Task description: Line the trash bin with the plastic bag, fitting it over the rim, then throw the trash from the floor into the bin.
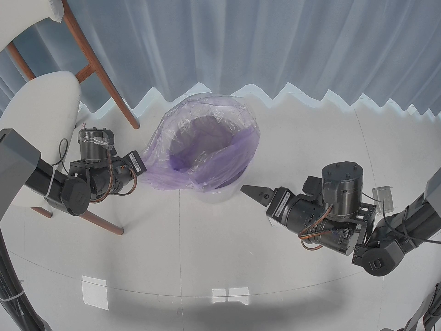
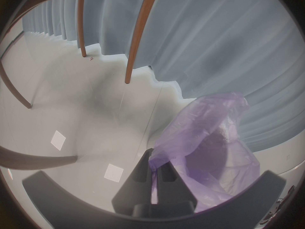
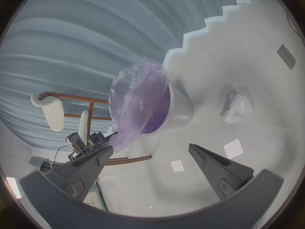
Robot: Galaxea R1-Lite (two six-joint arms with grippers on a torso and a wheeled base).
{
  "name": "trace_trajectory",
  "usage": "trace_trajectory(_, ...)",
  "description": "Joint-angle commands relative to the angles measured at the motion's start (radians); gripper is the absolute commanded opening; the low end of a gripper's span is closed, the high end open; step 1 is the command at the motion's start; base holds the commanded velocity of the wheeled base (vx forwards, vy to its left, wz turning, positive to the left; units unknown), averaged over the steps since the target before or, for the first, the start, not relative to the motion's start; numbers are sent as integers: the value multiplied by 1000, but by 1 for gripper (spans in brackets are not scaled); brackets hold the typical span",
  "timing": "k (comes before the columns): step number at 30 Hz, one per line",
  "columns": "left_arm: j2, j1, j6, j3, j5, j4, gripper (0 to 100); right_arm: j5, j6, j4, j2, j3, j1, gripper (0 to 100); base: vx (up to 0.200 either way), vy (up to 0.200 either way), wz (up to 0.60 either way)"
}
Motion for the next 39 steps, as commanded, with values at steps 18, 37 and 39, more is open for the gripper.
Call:
trace_trajectory(18,-67,-85,-34,76,2,-17,0,-25,135,14,251,-275,69,100,0,0,0)
trace_trajectory(37,-15,-83,-20,160,2,-112,0,-76,102,68,290,-316,10,0,0,0,0)
trace_trajectory(39,-6,-83,-19,162,2,-115,0,-83,91,74,293,-310,8,0,0,0,0)
